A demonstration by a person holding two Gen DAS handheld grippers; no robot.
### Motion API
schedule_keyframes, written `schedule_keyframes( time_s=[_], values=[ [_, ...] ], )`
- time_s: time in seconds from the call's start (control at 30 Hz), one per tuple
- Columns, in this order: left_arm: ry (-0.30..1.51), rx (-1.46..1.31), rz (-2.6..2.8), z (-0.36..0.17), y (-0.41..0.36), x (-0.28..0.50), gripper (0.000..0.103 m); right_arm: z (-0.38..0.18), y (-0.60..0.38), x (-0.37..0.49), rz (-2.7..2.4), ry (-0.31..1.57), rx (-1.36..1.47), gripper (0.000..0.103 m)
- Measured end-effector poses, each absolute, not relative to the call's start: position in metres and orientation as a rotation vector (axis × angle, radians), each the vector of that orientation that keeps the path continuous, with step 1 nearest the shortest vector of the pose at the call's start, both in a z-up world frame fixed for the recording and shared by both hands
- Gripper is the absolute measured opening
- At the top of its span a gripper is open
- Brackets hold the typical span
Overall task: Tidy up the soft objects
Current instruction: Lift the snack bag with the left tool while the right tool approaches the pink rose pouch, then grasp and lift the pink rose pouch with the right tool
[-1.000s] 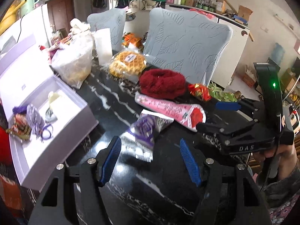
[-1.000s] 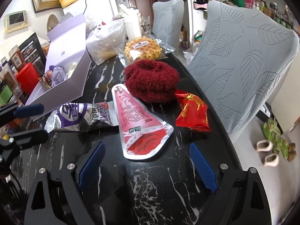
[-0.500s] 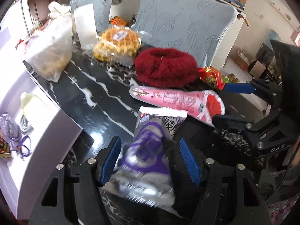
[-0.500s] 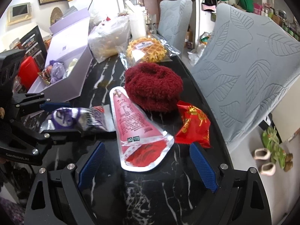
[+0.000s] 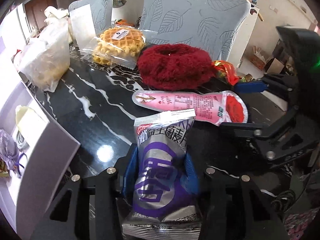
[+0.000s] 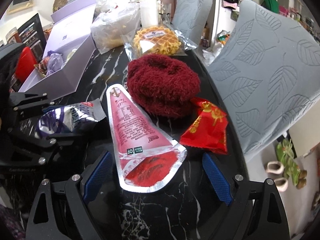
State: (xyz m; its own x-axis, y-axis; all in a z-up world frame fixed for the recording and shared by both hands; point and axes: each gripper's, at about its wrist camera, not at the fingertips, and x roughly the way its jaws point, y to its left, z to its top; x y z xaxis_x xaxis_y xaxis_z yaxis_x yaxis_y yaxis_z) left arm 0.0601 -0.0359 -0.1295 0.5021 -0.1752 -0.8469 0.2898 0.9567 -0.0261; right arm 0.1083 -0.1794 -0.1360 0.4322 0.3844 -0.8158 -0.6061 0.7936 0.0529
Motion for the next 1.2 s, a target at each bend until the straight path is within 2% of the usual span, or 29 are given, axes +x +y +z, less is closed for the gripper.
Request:
schedule_keyframes(
  time_s=[0.07, 0.13, 0.2, 0.27, 0.33, 0.37, 0.4, 0.67, 0.93, 1.2],
  values=[
    [1.013, 0.101, -0.280, -0.129, -0.034, 0.057, 0.045, -0.136, -0.179, 0.107, 0.629, 0.925, -0.258, 0.091],
    [1.021, 0.068, -0.265, -0.128, -0.029, 0.053, 0.045, -0.137, -0.178, 0.104, 0.627, 0.913, -0.268, 0.085],
    [1.027, 0.042, -0.248, -0.126, -0.023, 0.050, 0.045, -0.137, -0.174, 0.100, 0.610, 0.892, -0.306, 0.072],
    [1.028, 0.018, -0.226, -0.124, -0.019, 0.045, 0.045, -0.137, -0.171, 0.098, 0.608, 0.891, -0.327, 0.072],
    [1.028, -0.003, -0.195, -0.123, -0.013, 0.039, 0.045, -0.136, -0.169, 0.096, 0.634, 0.891, -0.312, 0.067],
    [1.033, -0.006, -0.189, -0.123, -0.013, 0.038, 0.045, -0.135, -0.168, 0.094, 0.643, 0.887, -0.304, 0.060],
    [1.035, -0.018, -0.178, -0.122, -0.011, 0.035, 0.045, -0.133, -0.168, 0.092, 0.643, 0.883, -0.305, 0.057],
    [1.021, -0.098, -0.140, -0.119, -0.001, 0.014, 0.045, -0.128, -0.165, 0.066, 0.653, 0.860, -0.340, 0.042],
    [1.011, -0.139, -0.134, -0.114, 0.002, -0.007, 0.045, -0.125, -0.166, 0.035, 0.716, 0.913, -0.366, 0.043],
    [1.001, -0.162, -0.093, -0.110, 0.013, -0.024, 0.045, -0.132, -0.153, 0.030, 0.711, 0.967, -0.384, 0.071]
  ],
)
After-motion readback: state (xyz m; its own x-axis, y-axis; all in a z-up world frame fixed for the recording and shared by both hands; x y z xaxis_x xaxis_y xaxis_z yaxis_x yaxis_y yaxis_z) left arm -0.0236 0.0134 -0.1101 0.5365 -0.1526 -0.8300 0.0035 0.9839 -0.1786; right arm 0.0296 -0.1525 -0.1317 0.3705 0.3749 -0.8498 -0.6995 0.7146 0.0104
